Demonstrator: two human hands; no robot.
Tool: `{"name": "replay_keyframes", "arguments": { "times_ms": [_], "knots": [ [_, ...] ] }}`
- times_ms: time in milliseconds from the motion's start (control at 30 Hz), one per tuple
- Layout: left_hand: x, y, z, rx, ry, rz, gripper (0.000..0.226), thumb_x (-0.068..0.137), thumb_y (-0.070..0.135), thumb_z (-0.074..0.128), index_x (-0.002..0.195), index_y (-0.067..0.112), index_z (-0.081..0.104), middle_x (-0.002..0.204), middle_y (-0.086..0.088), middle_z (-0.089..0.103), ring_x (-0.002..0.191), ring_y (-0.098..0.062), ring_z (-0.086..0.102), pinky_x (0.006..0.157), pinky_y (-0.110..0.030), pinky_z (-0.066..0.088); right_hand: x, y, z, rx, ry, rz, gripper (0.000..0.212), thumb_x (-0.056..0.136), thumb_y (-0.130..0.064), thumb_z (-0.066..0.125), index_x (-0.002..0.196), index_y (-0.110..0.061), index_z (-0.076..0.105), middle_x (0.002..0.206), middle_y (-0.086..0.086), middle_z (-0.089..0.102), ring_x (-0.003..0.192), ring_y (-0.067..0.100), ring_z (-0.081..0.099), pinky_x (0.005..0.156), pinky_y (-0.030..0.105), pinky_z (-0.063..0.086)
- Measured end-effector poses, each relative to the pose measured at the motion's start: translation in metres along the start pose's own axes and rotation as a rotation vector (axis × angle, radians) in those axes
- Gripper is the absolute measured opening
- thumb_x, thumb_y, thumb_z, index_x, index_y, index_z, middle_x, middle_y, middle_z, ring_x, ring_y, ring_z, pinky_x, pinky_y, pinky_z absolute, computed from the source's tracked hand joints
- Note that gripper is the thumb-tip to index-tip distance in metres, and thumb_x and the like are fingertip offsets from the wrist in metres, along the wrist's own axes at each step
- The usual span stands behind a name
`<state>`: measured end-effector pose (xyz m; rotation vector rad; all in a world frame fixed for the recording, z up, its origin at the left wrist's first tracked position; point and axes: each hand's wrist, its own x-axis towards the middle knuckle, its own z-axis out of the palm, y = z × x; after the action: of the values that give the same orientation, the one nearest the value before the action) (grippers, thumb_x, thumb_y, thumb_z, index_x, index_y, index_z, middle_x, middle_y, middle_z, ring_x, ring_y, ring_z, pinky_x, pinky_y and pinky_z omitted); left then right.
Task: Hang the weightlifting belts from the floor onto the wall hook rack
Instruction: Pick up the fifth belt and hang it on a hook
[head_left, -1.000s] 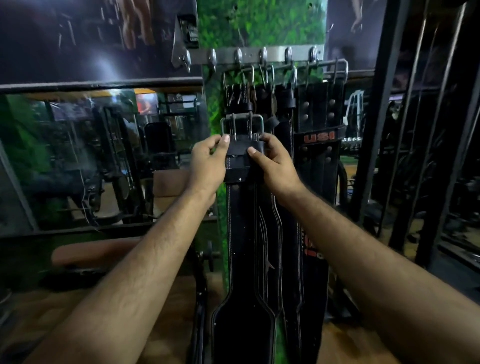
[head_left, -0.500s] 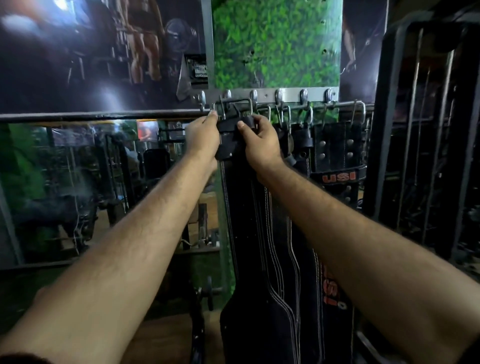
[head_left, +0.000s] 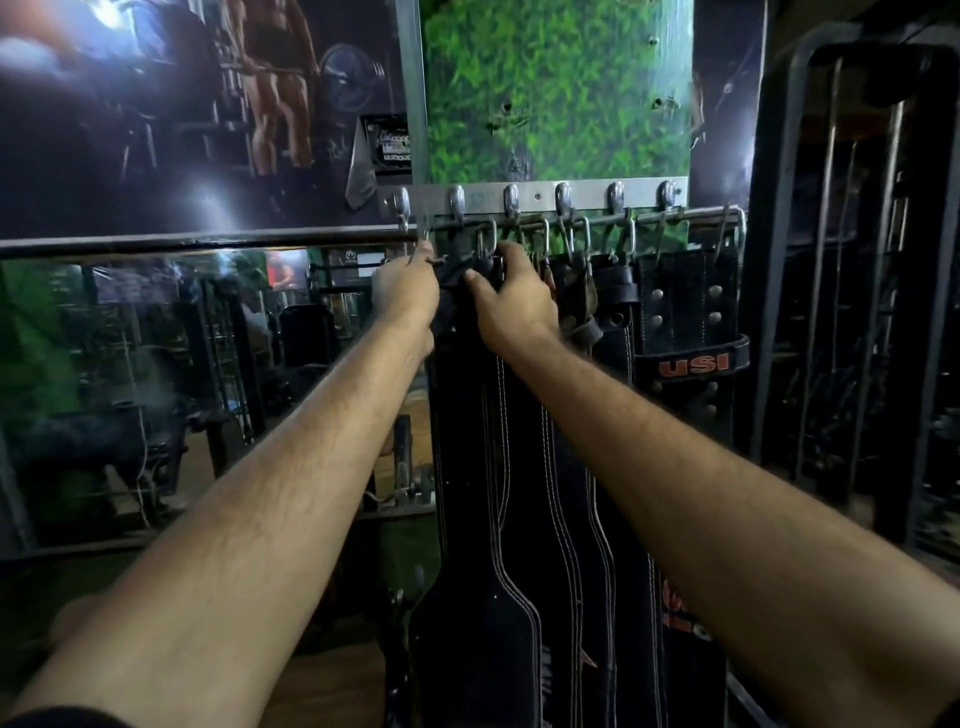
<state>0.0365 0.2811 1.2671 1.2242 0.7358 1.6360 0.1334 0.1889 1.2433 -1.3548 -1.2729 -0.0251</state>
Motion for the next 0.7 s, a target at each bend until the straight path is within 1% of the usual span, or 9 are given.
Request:
{"name": "replay_keyframes", "arguments": {
  "times_ms": [67, 167, 300, 333, 400, 467, 533, 600, 700],
  "knots": [
    [-0.029, 0.002, -0.007, -0.049, -0.059, -0.030, 0.038, 0.089, 0.052, 0.060, 0.099, 0.019, 0.074, 0.099, -0.007, 0.078, 0.094, -0.030, 0.075, 0.086, -0.053, 0.060, -0.015, 0.009, 0.002, 0.075, 0.034, -0.033, 0.047, 0.099, -0.040, 0.056, 0.143, -0.029, 0.044, 0.114, 0.002, 0.068, 0.101, 0.028, 0.064, 0.080, 0.031, 0.044],
    [-0.056, -0.008, -0.018, -0.195, -0.164, -0.042, 0.030, 0.103, 0.035, 0.051, 0.098, 0.013, 0.072, 0.094, -0.011, 0.077, 0.089, -0.030, 0.075, 0.080, -0.048, 0.062, -0.040, 0.033, 0.014, 0.307, 0.067, -0.033, 0.048, 0.097, -0.044, 0.060, 0.140, -0.026, 0.048, 0.108, -0.006, 0.069, 0.095, 0.018, 0.067, 0.081, 0.034, 0.055],
    [-0.080, -0.040, -0.033, -0.035, -0.198, -0.002, 0.011, 0.098, 0.009, 0.059, 0.096, 0.005, 0.069, 0.084, -0.004, 0.077, 0.080, -0.015, 0.074, 0.073, -0.033, 0.061, -0.069, 0.074, 0.037, 0.478, -0.059, -0.029, 0.019, 0.091, -0.023, 0.074, 0.106, -0.013, 0.067, 0.089, 0.001, 0.075, 0.077, 0.012, 0.071, 0.069, 0.034, 0.057],
    [-0.085, -0.049, -0.036, 0.006, -0.197, -0.014, 0.017, 0.096, 0.010, 0.063, 0.108, 0.000, 0.068, 0.095, -0.010, 0.077, 0.089, -0.019, 0.075, 0.080, -0.036, 0.061, -0.071, 0.080, 0.038, 0.486, -0.067, -0.022, 0.016, 0.090, -0.026, 0.075, 0.091, -0.012, 0.068, 0.079, 0.002, 0.073, 0.070, 0.010, 0.066, 0.062, 0.036, 0.054],
    [-0.093, -0.070, -0.043, 0.039, -0.200, -0.051, 0.056, 0.090, 0.020, 0.071, 0.135, -0.008, 0.052, 0.123, -0.023, 0.068, 0.113, -0.030, 0.069, 0.097, -0.046, 0.058, -0.072, 0.092, 0.040, 0.451, -0.080, 0.013, 0.041, 0.086, -0.043, 0.077, 0.079, -0.004, 0.063, 0.072, 0.019, 0.068, 0.064, 0.017, 0.057, 0.053, 0.047, 0.052],
    [-0.103, -0.088, -0.050, 0.073, -0.185, -0.043, 0.066, 0.087, 0.025, 0.073, 0.136, -0.011, 0.049, 0.130, -0.024, 0.064, 0.117, -0.029, 0.066, 0.100, -0.042, 0.056, -0.081, 0.106, 0.039, 0.471, -0.142, 0.015, 0.036, 0.086, -0.036, 0.079, 0.082, -0.003, 0.066, 0.074, 0.019, 0.070, 0.065, 0.016, 0.059, 0.054, 0.045, 0.052],
    [-0.111, -0.115, -0.062, 0.110, -0.175, -0.031, 0.050, 0.091, 0.019, 0.071, 0.126, -0.013, 0.056, 0.117, -0.020, 0.069, 0.102, -0.019, 0.070, 0.089, -0.030, 0.059, -0.099, 0.125, 0.037, 0.532, -0.259, 0.036, 0.010, 0.091, -0.014, 0.074, 0.089, -0.006, 0.070, 0.077, 0.001, 0.073, 0.068, 0.005, 0.065, 0.059, 0.028, 0.055],
    [-0.123, -0.146, -0.074, 0.141, -0.197, -0.042, 0.042, 0.092, 0.016, 0.070, 0.121, -0.012, 0.059, 0.112, -0.021, 0.070, 0.101, -0.021, 0.069, 0.091, -0.036, 0.058, -0.120, 0.147, 0.040, 0.546, -0.358, 0.076, 0.013, 0.094, -0.005, 0.069, 0.104, 0.004, 0.070, 0.090, 0.003, 0.075, 0.078, 0.005, 0.070, 0.071, 0.021, 0.058],
    [-0.144, -0.190, -0.099, 0.195, -0.276, -0.106, 0.025, 0.090, 0.019, 0.073, 0.102, -0.003, 0.067, 0.104, -0.020, 0.072, 0.098, -0.025, 0.068, 0.095, -0.047, 0.054, -0.158, 0.190, 0.052, 0.534, -0.453, 0.123, 0.020, 0.093, -0.006, 0.070, 0.112, 0.001, 0.070, 0.107, 0.009, 0.076, 0.095, 0.012, 0.073, 0.086, 0.028, 0.059]
  ]
}}
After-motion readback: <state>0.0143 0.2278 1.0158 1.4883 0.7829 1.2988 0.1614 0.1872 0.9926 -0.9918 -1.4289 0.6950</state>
